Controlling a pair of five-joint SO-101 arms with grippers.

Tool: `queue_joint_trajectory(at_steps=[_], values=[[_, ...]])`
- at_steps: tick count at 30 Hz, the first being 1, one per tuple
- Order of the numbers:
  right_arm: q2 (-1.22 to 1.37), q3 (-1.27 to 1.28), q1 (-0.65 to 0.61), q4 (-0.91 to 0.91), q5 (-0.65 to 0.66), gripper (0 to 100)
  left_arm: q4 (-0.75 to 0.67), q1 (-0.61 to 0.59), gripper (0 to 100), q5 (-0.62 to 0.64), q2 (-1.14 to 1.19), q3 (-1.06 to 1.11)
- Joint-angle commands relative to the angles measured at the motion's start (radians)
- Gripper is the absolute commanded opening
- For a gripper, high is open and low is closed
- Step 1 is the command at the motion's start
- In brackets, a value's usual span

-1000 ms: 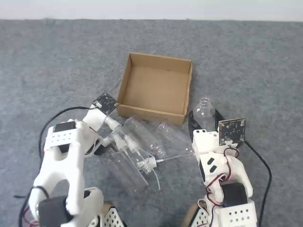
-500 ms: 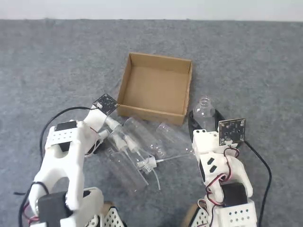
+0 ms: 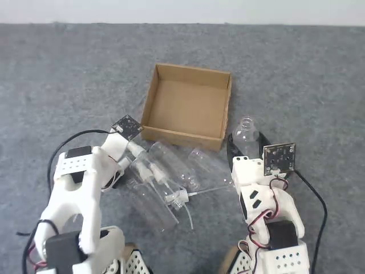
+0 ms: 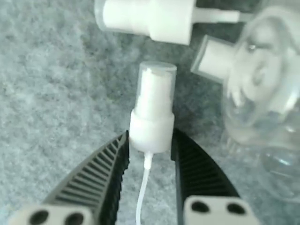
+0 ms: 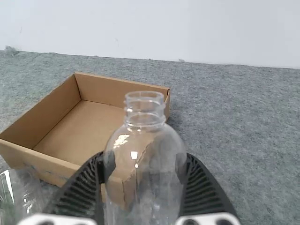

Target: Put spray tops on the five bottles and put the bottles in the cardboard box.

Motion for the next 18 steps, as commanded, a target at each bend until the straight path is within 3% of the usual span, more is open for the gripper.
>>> queue_joint_trajectory(at_steps=[1, 8, 18], values=[[-0.022, -0.015, 0.005, -0.027, 0.015, 0.6, 0.021, -0.005, 12, 0.006, -0.008, -0.054], [-0.022, -0.006, 0.002, -0.028, 0.015, 0.6, 0.106, -0.018, 9, 0.003, -0.008, -0.077], [-0.022, -0.006, 0.002, -0.028, 0.015, 0.6, 0.144, -0.222, 9, -0.037, -0.008, -0.160]])
